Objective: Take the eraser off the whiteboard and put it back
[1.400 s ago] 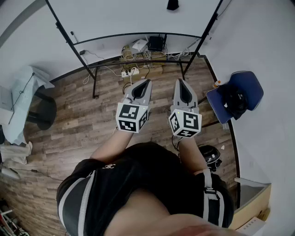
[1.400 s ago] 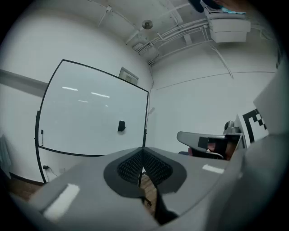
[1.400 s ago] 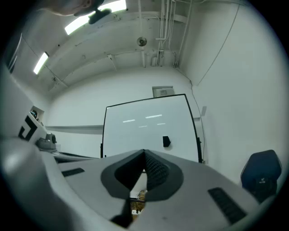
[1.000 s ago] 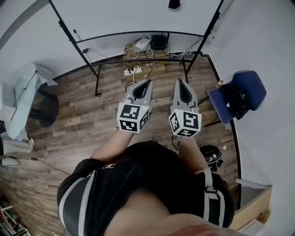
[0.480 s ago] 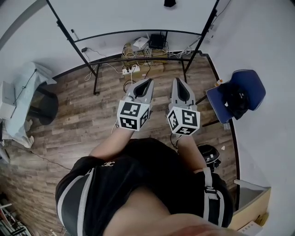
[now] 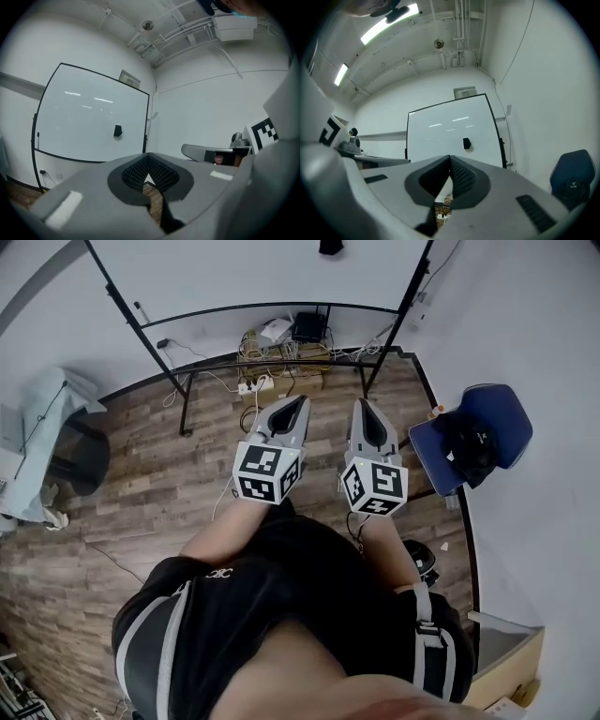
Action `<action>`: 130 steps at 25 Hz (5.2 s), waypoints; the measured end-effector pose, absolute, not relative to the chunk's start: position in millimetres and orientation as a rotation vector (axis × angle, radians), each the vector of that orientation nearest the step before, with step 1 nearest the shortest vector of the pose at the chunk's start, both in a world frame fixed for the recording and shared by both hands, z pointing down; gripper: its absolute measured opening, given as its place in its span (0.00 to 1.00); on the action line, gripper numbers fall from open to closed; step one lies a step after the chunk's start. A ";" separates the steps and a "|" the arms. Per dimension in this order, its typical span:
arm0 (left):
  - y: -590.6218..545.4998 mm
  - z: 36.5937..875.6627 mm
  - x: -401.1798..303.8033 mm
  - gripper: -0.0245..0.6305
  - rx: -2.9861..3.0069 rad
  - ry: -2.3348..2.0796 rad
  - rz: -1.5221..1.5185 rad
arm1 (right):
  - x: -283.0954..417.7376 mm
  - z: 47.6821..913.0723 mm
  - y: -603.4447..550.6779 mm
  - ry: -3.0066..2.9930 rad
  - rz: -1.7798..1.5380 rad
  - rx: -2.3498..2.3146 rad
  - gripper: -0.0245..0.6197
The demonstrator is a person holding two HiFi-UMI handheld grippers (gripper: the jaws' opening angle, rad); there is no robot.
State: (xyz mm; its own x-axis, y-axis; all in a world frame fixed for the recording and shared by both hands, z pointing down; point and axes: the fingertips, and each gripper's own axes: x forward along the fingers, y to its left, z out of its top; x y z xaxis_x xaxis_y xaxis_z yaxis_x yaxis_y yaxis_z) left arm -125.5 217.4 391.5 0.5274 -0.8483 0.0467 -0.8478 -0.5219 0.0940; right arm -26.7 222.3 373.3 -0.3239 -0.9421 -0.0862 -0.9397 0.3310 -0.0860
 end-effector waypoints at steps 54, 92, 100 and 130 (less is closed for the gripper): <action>-226.5 421.4 -145.1 0.05 2.610 -1.419 0.045 | -39.6 396.3 -203.2 2.497 -0.082 -1.879 0.05; -335.9 332.8 -93.4 0.11 2.496 -1.995 0.062 | 101.8 392.0 -240.3 2.501 -0.147 -1.775 0.05; -362.3 329.0 -94.7 0.44 2.475 -2.084 0.063 | 114.0 396.8 -251.1 2.469 -0.157 -1.823 0.05; -427.1 356.1 -97.3 0.47 2.279 -2.251 0.149 | 157.8 408.5 -256.9 2.354 -0.203 -1.983 0.05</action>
